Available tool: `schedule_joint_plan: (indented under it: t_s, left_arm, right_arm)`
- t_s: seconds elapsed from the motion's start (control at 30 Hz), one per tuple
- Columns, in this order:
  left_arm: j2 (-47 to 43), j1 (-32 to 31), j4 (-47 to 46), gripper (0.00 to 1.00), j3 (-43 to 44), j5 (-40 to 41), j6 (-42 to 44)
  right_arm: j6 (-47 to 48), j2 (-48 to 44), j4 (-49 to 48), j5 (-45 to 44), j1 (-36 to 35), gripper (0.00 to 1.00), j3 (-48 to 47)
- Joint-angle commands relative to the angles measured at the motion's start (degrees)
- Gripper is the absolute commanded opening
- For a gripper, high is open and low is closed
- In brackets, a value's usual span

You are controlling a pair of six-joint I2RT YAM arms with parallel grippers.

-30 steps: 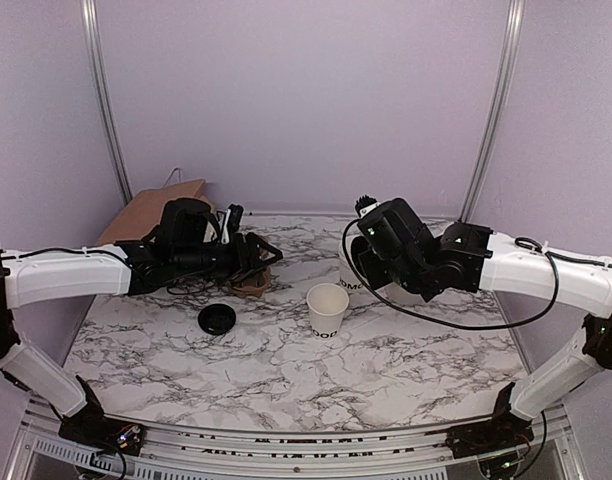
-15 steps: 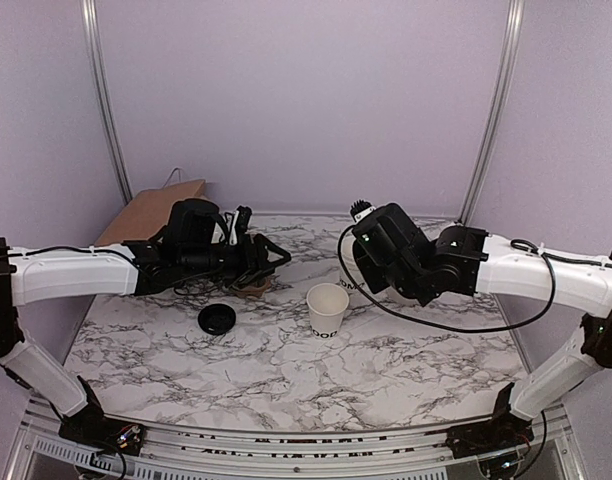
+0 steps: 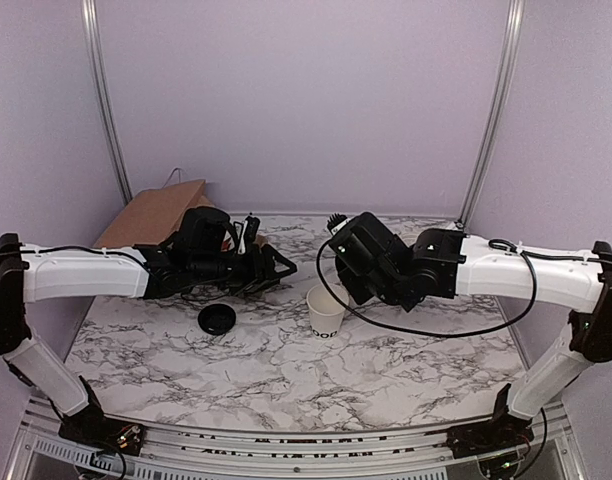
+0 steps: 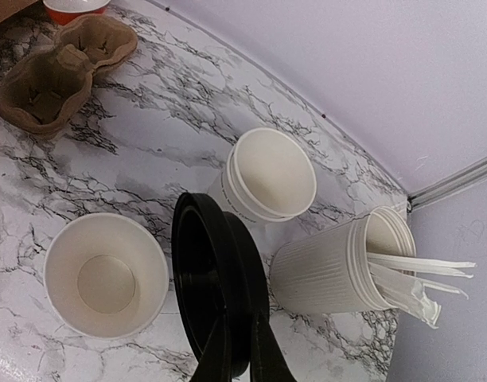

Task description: Pack the takeout coffee

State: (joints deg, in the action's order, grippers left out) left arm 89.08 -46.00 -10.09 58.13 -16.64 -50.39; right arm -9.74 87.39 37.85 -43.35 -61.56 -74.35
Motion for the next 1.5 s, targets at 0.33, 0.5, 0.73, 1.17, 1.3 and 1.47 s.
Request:
schedule_joint_plan:
  t_s: [0.33,0.5,0.73,1.17,1.3,1.47]
  left_arm:
    - [0.5,-0.6,-1.4,0.61,-0.3,0.3,0.5]
    - [0.5,-0.6,-1.4,0.61,-0.4,0.3,0.6]
    - [0.2,-0.6,-1.4,0.61,-0.8,0.5,0.7]
    - [0.5,-0.6,-1.4,0.61,-1.0,0.4,0.8]
    - [0.9,-0.6,-1.3,0.6,-1.6,0.1,1.2]
    - [2.3,-0.7,-0.7,0.54,-2.4,-0.6,1.7]
  right_arm:
    - [-0.1,5.0,2.3,-2.7,-2.5,0.02,-5.0]
    - [-0.3,6.8,3.6,-5.8,-3.6,0.03,-6.3]
    - [-1.2,7.4,4.7,-8.9,-3.9,0.03,-7.0]
    - [-0.7,9.1,3.3,-9.2,-3.9,0.06,-5.9]
    - [-0.2,9.5,2.6,-9.0,-3.9,0.07,-5.9]
    - [0.2,9.8,2.3,-8.6,-3.9,0.07,-6.3]
